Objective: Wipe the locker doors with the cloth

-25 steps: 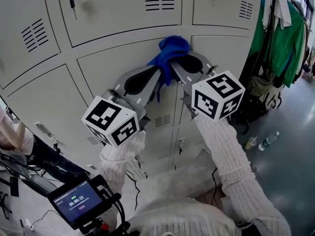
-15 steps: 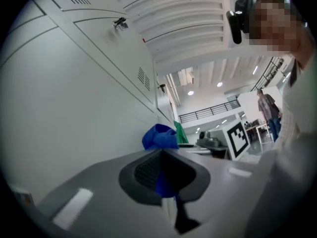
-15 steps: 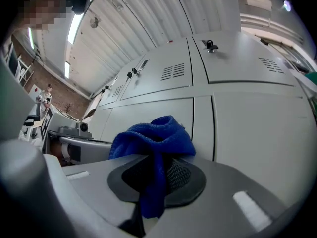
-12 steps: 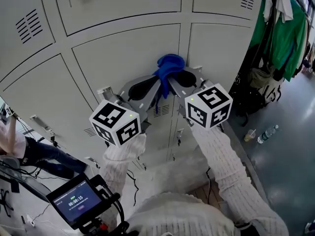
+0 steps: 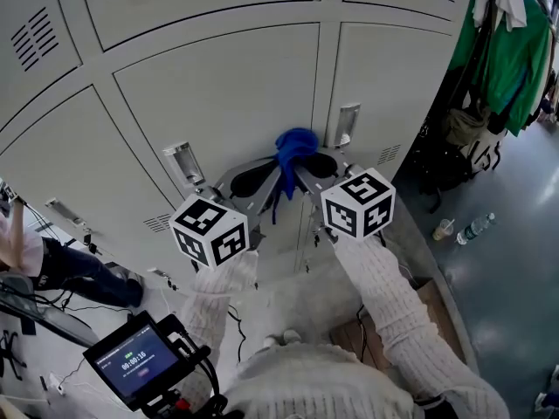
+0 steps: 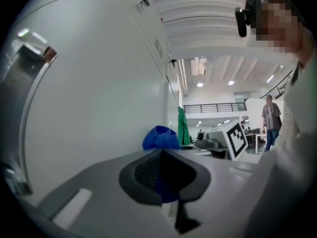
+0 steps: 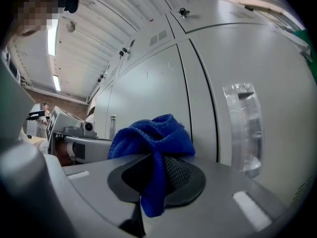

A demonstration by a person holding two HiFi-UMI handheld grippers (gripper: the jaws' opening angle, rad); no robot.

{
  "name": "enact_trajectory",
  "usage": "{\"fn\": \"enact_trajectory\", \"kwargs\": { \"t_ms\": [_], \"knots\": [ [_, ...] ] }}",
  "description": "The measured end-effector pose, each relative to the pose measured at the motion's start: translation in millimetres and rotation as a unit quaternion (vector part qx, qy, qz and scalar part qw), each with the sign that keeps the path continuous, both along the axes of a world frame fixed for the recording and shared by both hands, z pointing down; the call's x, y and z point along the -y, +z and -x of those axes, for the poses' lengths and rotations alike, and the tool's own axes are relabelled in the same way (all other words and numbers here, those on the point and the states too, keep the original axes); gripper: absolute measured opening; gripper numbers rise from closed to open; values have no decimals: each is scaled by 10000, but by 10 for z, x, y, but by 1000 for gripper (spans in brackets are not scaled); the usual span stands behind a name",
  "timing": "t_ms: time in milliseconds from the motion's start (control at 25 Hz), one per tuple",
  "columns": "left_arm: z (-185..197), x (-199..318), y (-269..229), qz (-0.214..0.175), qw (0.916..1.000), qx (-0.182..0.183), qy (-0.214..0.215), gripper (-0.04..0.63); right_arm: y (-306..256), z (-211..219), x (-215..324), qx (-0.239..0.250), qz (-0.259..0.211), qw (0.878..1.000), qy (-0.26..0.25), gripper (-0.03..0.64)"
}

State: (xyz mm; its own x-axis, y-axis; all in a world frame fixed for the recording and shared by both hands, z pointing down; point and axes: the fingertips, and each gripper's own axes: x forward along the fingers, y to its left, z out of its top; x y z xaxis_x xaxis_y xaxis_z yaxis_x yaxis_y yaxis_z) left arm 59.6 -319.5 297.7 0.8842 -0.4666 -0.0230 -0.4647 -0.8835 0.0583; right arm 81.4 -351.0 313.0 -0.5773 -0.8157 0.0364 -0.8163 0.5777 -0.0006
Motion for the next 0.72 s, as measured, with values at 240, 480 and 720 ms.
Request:
{"fn": "enact_trajectory", "kwargs": {
  "t_ms": [240, 480, 720],
  "knots": [
    [23, 61, 413, 558, 9984, -84, -22, 6, 431, 20, 20, -62, 522, 9986, -18, 49],
    [44, 111, 826, 976, 9951, 70, -174, 6, 868, 29, 27, -169, 964, 9951, 96, 49],
    [69, 173, 1111, 1295, 9909, 135, -335, 6, 1112, 51, 29, -384, 1134, 9926, 199, 49]
  ]
}}
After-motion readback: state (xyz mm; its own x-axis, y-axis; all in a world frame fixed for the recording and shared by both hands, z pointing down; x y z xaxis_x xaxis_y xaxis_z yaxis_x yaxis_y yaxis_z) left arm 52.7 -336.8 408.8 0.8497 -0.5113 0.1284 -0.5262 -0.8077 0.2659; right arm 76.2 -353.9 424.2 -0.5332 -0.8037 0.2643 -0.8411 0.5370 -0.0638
